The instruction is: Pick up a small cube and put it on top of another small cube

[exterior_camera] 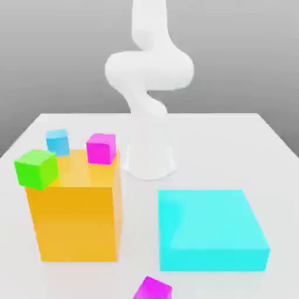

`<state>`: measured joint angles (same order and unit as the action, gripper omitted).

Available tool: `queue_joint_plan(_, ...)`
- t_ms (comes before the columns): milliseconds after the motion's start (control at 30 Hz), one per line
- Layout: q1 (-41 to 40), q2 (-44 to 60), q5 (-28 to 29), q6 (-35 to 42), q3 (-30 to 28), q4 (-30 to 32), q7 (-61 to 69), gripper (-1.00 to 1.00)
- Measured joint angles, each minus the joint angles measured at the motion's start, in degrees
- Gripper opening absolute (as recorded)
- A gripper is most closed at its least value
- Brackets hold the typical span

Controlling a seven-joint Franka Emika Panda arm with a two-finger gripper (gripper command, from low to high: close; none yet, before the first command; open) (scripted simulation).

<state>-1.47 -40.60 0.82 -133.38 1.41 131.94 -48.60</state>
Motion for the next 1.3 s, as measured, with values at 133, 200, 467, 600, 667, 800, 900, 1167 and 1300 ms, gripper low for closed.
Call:
queue_joint_plan(133,-2.4,8.6,1.4,-2.6,2.3,0.3,-4.6,0.00)
queue_joint_plan(200,-3.3,12.8,2.3,-3.9,3.2,0.4,-6.9,0.00)
queue_joint_plan(467,-5.9,29.5,5.7,-9.0,5.8,0.9,-16.3,0.00)
queue_joint_plan(600,-6.3,37.8,6.9,-11.5,6.0,1.1,-20.6,0.00)
queue_joint_plan(667,-6.3,41.9,7.1,-12.8,6.0,1.3,-22.5,0.00)
queue_joint_plan(800,-6.0,50.0,6.6,-15.5,5.8,1.6,-25.6,0.00)
queue_joint_plan(900,-5.9,55.9,5.2,-17.6,5.9,1.8,-27.2,0.00)
queue_joint_plan(1167,-4.3,67.8,6.3,-25.8,4.1,0.2,-29.4,-1.00)
queue_joint_plan(1300,-4.2,68.6,6.5,-26.5,4.0,0.1,-29.6,-1.00)
